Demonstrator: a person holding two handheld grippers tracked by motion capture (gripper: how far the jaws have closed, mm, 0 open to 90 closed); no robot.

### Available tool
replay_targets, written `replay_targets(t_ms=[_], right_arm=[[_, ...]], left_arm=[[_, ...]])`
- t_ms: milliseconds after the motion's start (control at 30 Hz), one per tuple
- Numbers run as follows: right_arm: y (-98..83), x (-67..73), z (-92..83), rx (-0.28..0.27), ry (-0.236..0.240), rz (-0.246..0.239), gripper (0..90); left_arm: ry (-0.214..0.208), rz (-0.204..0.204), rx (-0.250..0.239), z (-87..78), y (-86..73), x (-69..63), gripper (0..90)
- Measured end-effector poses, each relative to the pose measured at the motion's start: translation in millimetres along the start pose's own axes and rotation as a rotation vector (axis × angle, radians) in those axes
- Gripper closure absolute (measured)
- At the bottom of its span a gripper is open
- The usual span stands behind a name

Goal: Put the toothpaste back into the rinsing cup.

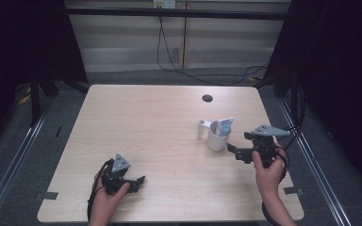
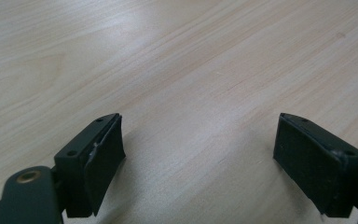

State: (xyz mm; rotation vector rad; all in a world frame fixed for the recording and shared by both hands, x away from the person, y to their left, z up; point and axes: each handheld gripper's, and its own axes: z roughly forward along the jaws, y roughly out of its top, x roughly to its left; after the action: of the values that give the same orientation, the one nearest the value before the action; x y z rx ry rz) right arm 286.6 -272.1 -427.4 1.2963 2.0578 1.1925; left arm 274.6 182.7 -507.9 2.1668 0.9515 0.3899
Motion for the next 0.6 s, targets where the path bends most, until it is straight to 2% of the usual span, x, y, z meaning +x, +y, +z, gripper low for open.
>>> replay_targets(t_ms=[133, 367, 600], right_arm=[[-4.1, -1.0, -1.4, -0.001, 0.024, -0.009, 13.7], [-11.0, -3.3, -3.6, 0.014, 0.027, -0.007, 13.8], [-17.8, -6.6, -5.4, 0.042, 0.073, -0.009, 13.7]], left_arm=[[0.000, 0.000, 0.000, 0.0, 0.0, 0.0, 15.8], [0.000, 0.000, 0.000, 0.0, 0.0, 0.0, 15.8], [0.000, 0.000, 0.000, 0.0, 0.0, 0.0, 15.8]])
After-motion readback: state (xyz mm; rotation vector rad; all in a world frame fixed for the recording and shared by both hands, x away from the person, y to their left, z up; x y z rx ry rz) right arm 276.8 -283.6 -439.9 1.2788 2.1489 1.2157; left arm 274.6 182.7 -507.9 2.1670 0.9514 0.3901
